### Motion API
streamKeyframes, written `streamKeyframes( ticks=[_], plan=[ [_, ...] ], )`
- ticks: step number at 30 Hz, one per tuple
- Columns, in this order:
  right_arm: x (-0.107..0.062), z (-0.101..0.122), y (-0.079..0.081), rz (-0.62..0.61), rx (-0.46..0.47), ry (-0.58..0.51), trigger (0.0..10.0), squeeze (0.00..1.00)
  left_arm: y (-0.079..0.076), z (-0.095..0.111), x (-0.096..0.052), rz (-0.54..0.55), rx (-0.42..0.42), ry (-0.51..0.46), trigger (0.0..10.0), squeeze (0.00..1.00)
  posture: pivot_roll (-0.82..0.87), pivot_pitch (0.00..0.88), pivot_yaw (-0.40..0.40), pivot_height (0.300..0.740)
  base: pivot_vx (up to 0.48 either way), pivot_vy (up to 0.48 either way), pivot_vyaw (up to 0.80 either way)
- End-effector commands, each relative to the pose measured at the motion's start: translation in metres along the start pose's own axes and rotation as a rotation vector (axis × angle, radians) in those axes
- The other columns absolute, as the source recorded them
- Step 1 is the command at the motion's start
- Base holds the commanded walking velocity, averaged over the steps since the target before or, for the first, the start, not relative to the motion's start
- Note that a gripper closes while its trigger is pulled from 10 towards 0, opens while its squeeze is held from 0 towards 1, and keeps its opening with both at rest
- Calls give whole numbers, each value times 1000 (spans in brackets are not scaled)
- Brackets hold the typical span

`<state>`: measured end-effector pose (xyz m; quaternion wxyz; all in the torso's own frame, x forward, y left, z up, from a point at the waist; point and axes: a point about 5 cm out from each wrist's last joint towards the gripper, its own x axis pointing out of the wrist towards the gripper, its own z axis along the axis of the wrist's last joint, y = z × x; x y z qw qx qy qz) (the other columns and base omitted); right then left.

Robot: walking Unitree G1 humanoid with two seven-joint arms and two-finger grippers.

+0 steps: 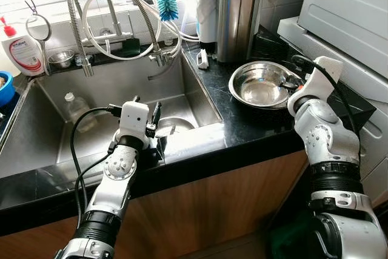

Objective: Kitchen organization

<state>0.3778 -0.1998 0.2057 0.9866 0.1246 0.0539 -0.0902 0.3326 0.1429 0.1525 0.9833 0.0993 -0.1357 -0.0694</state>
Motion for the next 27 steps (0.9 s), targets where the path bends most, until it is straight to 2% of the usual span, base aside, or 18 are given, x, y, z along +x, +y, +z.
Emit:
streamKeyframes(
  ticks=[1,5,6,7,8,10,19,20,21,23,27],
  plan=[
    [0,5,3,-4,35,-35,0,0,3,2,3,-8,17,-2,10000,0,-146,0,85,740,0,0,0],
    [-3,21,6,13,111,-155,0,0,3,4,4,-7,18,-12,10000,0,-144,0,85,740,0,0,0],
    [-4,25,8,17,113,-179,2745,0,3,5,5,-6,18,-14,10000,0,-141,0,87,740,0,0,0],
    [-6,29,9,24,100,-207,8196,0,4,5,5,-4,19,-16,10000,0,-141,0,87,740,0,0,0],
    [-8,37,13,41,67,-268,10000,0,4,6,5,1,19,-18,10000,0,-141,0,87,740,0,0,0],
    [-14,53,25,102,38,-381,10000,0,5,6,5,7,20,-21,10000,0,-144,0,89,740,0,0,0],
    [-14,54,27,121,53,-403,10000,0,5,7,6,8,20,-22,10000,0,-144,0,89,740,0,0,0],
    [-11,47,46,222,22,-386,10000,0,6,7,5,26,19,-22,10000,0,-125,0,70,740,0,0,0],
    [-11,44,51,251,13,-382,10000,0,6,6,4,31,18,-22,10000,0,-125,0,70,740,0,0,0],
    [-12,41,69,394,-51,-377,10000,0,7,6,4,42,19,-21,10000,0,-127,0,67,740,0,0,0],
    [-18,39,90,561,-135,-393,10000,0,7,6,4,48,17,-23,10000,0,-124,0,61,740,0,0,0]
  ],
)
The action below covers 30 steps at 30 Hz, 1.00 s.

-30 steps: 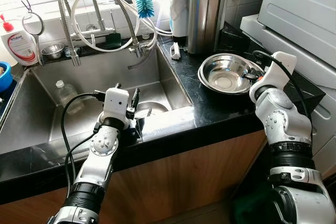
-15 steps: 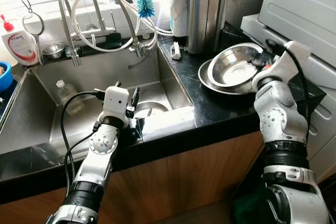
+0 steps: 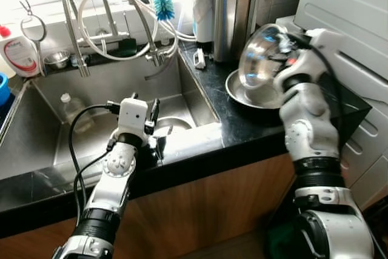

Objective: Kitchen organization

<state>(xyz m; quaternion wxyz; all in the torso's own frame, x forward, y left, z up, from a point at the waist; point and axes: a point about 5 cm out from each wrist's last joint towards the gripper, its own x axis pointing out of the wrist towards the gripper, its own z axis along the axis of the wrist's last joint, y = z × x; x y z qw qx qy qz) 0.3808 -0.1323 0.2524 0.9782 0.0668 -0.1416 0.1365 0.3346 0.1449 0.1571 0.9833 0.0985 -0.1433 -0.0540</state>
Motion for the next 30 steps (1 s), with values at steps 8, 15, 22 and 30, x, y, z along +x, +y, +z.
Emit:
streamKeyframes(
  ticks=[8,15,22,30],
  plan=[
    [11,-8,33,262,-24,41,10000,0,5,2,0,34,13,-10,10000,0,-122,0,54,740,0,0,0],
    [9,-33,41,368,-72,161,10000,0,7,1,-1,47,16,-8,10000,0,-110,0,46,740,0,0,0],
    [-1,-54,51,494,-76,226,10000,0,9,0,-3,64,19,-4,10000,0,-104,0,40,740,0,0,0],
    [-7,-69,48,521,-98,287,10000,0,8,1,-2,64,15,-6,10000,0,-108,0,40,740,0,0,0]
  ],
)
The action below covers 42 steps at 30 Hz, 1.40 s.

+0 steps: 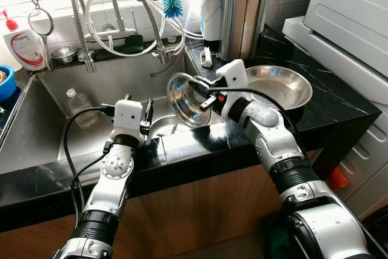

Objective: Kitchen organization

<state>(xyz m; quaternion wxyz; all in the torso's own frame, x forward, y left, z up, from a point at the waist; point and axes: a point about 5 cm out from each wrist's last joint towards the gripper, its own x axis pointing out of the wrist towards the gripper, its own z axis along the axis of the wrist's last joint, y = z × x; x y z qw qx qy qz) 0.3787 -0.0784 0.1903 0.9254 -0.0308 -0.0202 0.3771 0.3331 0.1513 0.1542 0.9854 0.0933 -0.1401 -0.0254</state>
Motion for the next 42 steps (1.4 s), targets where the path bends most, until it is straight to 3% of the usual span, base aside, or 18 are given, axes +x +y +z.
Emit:
streamKeyframes(
  ticks=[1,9,10,11,12,13,17,18,19,22,28,32,33,34,36,37,41,42],
  plan=[
    [1,-1,2,15,-16,5,10000,0,2,4,2,6,17,-19,10000,0,-108,0,40,740,0,0,0],
    [-1,-14,-5,-65,-46,71,10000,0,2,3,1,5,16,-13,10000,0,-107,0,40,740,0,0,0],
    [-2,-14,-5,-68,-46,72,10000,98,1,3,1,4,16,-14,10000,0,-107,0,40,740,0,0,0],
    [-2,-14,-5,-70,-45,72,10000,98,1,3,1,3,16,-14,10000,0,-107,0,40,740,0,0,0],
    [-2,-15,-6,-79,-47,77,10000,745,1,3,1,2,15,-13,10000,0,-107,0,40,740,0,0,0],
    [-2,-15,-6,-87,-45,78,10000,1000,1,3,1,2,15,-14,10000,0,-107,0,40,740,0,0,0],
    [-1,-16,-7,-105,-49,73,10000,1000,1,2,0,0,14,-13,10000,0,-105,0,39,740,0,0,0],
    [-1,-15,-7,-109,-52,69,10000,757,1,2,0,-1,14,-13,10000,0,-106,0,40,740,0,0,0],
    [-1,-14,-7,-118,-57,60,10000,0,1,2,0,-3,14,-12,10000,0,-106,0,40,740,0,0,0],
    [-1,-10,-8,-137,-63,36,10000,0,0,1,-1,-8,14,-12,10000,0,-108,0,42,740,0,0,0],
    [-8,14,-20,-297,-103,-77,10000,0,-2,2,-1,-18,14,-15,10000,0,-114,0,44,740,0,0,0],
    [-48,28,-56,-628,-70,-156,10000,0,-4,0,-2,-33,12,-10,10000,0,-132,0,54,740,0,0,0],
    [-67,28,-69,-743,-79,-161,10000,0,-5,0,-2,-40,13,-8,10000,0,-143,0,59,740,0,0,0],
    [-74,27,-72,-769,-80,-158,10000,86,-5,0,-2,-41,13,-8,10000,0,-150,0,63,740,0,0,0],
    [-80,26,-76,-792,-75,-154,10000,86,-5,0,-1,-42,12,-8,10000,0,-154,0,66,740,0,0,0],
    [-95,22,-83,-850,-34,-147,10000,1000,-6,0,-1,-46,10,-5,10000,0,-162,0,69,740,0,0,0],
    [-127,14,-92,-1003,19,-134,10000,1000,-9,-1,0,-57,5,0,10000,0,-173,0,77,740,0,0,0],
    [-127,14,-92,-1003,19,-134,10000,1000,-9,-1,0,-57,5,0,10000,0,-173,0,77,740,0,0,0]
  ],
)
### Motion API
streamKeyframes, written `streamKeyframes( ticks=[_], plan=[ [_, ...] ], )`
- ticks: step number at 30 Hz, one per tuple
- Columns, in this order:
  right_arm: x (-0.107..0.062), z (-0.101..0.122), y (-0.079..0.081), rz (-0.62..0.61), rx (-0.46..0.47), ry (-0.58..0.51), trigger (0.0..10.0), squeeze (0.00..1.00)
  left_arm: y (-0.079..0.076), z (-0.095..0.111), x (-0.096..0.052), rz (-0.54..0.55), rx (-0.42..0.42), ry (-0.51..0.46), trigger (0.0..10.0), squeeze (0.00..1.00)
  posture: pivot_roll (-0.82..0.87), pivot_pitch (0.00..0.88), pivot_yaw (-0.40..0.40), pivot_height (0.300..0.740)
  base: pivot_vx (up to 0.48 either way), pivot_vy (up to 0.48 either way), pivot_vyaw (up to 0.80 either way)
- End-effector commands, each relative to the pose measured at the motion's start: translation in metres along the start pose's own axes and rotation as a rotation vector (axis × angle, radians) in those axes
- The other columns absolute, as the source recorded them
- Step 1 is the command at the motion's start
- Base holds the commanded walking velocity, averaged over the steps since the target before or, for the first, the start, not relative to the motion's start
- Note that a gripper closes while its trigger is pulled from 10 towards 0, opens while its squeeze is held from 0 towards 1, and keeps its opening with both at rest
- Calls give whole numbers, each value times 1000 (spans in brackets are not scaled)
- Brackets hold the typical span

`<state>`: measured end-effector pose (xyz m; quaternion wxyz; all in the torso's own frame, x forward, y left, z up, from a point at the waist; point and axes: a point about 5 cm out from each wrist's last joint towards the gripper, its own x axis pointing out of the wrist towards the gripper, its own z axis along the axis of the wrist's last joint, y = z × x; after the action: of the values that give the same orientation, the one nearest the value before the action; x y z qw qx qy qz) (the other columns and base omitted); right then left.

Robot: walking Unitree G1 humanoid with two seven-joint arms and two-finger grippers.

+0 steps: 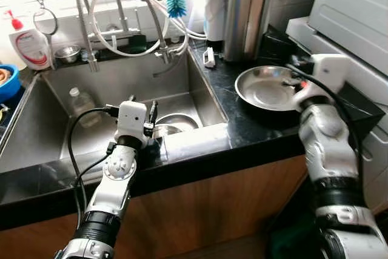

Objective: Kitchen organization

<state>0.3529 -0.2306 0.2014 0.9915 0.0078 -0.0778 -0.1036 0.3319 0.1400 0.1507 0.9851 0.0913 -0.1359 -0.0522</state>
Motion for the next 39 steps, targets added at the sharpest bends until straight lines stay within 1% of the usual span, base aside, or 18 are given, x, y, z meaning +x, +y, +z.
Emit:
streamKeyframes(
  ticks=[1,4,6,10,11,12,15,19,23,26,29,30,31,32,35,36,37,39],
  plan=[
    [-4,9,-7,-62,30,-14,10000,1000,3,0,1,-5,16,-3,10000,0,-175,0,80,740,0,0,0],
    [-7,9,-11,-94,41,-10,10000,1000,3,1,1,-6,16,-2,10000,0,-175,0,80,740,0,0,0],
    [-10,5,-14,-120,55,22,10000,1000,5,1,1,-5,19,-1,10000,0,-175,0,83,740,0,0,0],
    [-12,-1,-14,-136,101,68,10000,1000,5,1,1,-5,21,1,10000,0,-171,0,80,740,0,0,0],
    [-12,-2,-14,-135,98,80,10000,8,5,1,1,-5,22,1,10000,0,-168,0,79,740,0,0,0],
    [-12,-3,-13,-137,104,92,10000,0,6,1,1,-4,22,1,10000,0,-166,0,77,740,0,0,0],
    [-9,-5,-11,-143,137,126,10000,0,7,0,1,2,23,2,10000,0,-162,0,74,740,0,0,0],
    [-7,-4,-10,-141,150,135,10000,0,7,1,1,5,23,0,10000,0,-160,0,73,740,0,0,0],
    [-1,-8,-4,-129,190,180,10000,0,6,2,1,5,22,-3,10000,0,-161,0,69,740,0,0,0],
    [0,-8,0,-115,204,188,10000,0,5,2,0,4,20,-3,10000,0,-159,0,69,740,0,0,0],
    [2,-8,4,-103,254,203,10000,0,5,2,0,5,19,-3,10000,0,-156,0,66,740,0,0,0],
    [2,-8,4,-103,254,203,10000,0,5,2,0,5,19,-3,10000,0,-156,0,66,740,0,0,0],
    [3,-8,8,-88,294,204,10000,831,5,1,0,6,19,-2,10000,0,-155,0,65,740,0,0,0],
    [4,-7,9,-85,302,205,10000,1000,6,1,0,7,19,-2,10000,0,-154,0,65,740,0,0,0],
    [6,-6,10,-85,317,213,10000,1000,6,1,0,7,21,0,10000,0,-155,0,67,740,0,0,0],
    [7,-7,11,-88,317,217,10000,553,6,1,0,6,21,0,10000,0,-155,0,67,740,0,0,0],
    [7,-7,10,-93,319,222,10000,16,6,2,1,6,21,0,10000,0,-155,0,67,740,0,0,0],
    [8,-9,9,-106,338,235,10000,0,6,2,2,2,21,-1,10000,0,-155,0,68,740,0,0,0]
  ],
)
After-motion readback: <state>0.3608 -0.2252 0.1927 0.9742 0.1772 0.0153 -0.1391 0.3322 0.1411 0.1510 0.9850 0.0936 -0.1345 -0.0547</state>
